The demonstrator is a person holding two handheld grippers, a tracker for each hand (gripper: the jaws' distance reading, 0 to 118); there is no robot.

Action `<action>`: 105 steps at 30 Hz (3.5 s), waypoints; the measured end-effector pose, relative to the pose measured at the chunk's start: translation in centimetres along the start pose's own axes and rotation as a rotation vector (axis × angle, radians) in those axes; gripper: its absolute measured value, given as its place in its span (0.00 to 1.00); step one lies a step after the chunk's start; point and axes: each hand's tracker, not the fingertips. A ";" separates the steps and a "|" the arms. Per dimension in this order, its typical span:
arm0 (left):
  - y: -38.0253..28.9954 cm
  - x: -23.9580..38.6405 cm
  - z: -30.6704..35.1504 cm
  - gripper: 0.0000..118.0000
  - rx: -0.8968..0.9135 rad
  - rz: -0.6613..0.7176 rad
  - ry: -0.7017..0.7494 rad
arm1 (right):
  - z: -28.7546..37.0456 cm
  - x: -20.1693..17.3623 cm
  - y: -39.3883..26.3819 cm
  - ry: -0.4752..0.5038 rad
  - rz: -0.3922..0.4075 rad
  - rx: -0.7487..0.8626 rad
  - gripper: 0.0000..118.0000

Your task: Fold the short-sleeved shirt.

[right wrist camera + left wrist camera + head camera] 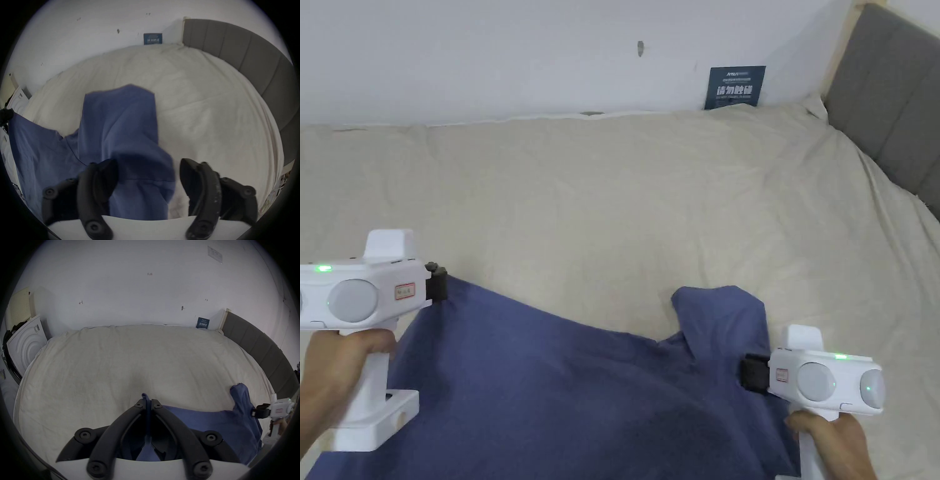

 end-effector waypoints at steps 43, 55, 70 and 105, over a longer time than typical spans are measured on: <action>21.5 -7.2 24.6 0.04 0.723 0.182 0.270 | 38.0 -9.8 25.8 0.168 0.215 1.081 0.07; 14.9 -7.7 12.8 0.04 0.560 0.134 0.274 | 24.7 -8.1 23.4 0.230 0.194 0.883 0.07; -8.0 -7.6 7.4 0.04 0.212 0.102 0.256 | 13.3 -4.3 5.4 0.321 0.140 0.499 0.07; -29.9 -3.6 18.4 1.00 -0.116 0.295 0.286 | 16.5 -0.7 -19.1 0.126 0.012 0.154 0.94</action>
